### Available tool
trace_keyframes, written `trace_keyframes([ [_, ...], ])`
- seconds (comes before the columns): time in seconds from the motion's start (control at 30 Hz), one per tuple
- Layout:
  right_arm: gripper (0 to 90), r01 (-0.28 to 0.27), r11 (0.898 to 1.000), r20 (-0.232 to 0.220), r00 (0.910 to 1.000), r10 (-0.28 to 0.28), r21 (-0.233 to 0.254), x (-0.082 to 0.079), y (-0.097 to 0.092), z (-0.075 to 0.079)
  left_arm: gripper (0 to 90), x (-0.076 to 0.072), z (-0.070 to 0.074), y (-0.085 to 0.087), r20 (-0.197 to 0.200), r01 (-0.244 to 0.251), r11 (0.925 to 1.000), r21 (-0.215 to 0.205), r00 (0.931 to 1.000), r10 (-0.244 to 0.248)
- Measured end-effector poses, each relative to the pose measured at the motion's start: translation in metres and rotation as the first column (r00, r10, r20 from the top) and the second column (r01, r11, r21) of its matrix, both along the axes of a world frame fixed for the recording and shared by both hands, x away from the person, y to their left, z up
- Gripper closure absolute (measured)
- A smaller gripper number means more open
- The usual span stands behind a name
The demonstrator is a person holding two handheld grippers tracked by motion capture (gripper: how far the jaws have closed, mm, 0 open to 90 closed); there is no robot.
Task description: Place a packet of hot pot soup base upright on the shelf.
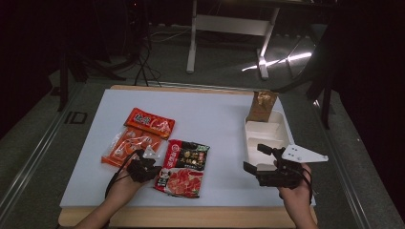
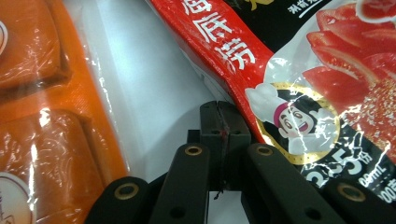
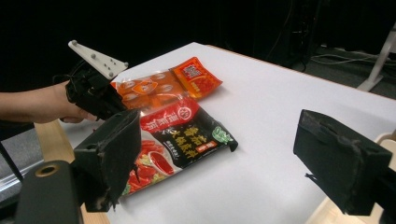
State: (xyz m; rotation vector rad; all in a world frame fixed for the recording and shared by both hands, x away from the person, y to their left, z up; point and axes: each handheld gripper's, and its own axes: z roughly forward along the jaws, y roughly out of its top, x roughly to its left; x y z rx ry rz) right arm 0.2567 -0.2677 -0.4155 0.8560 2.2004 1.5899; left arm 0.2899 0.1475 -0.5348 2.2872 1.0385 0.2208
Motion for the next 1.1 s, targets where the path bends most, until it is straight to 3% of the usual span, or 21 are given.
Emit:
trace_keyframes([
  [0.27, 15.0, 0.014, 1.0, -0.007, 0.9999, -0.014, 0.009, -0.001, -0.004, -0.002, 90.0, -0.005, 0.001, -0.015, -0.028, 0.053, 0.9985, -0.013, 0.9982, -0.053],
  [0.53, 15.0, 0.019, 1.0, 0.019, 0.9996, -0.019, -0.001, -0.005, -0.006, -0.001, 90.0, -0.007, 0.001, -0.032, -0.043, 0.093, 0.9955, -0.021, 0.9947, -0.093],
  [1.1, 16.0, 0.024, 1.0, 0.019, 0.9995, -0.023, -0.02, -0.005, -0.005, -0.005, 90.0, -0.009, 0.0, -0.07, -0.075, 0.175, 0.9833, -0.049, 0.9811, -0.179],
])
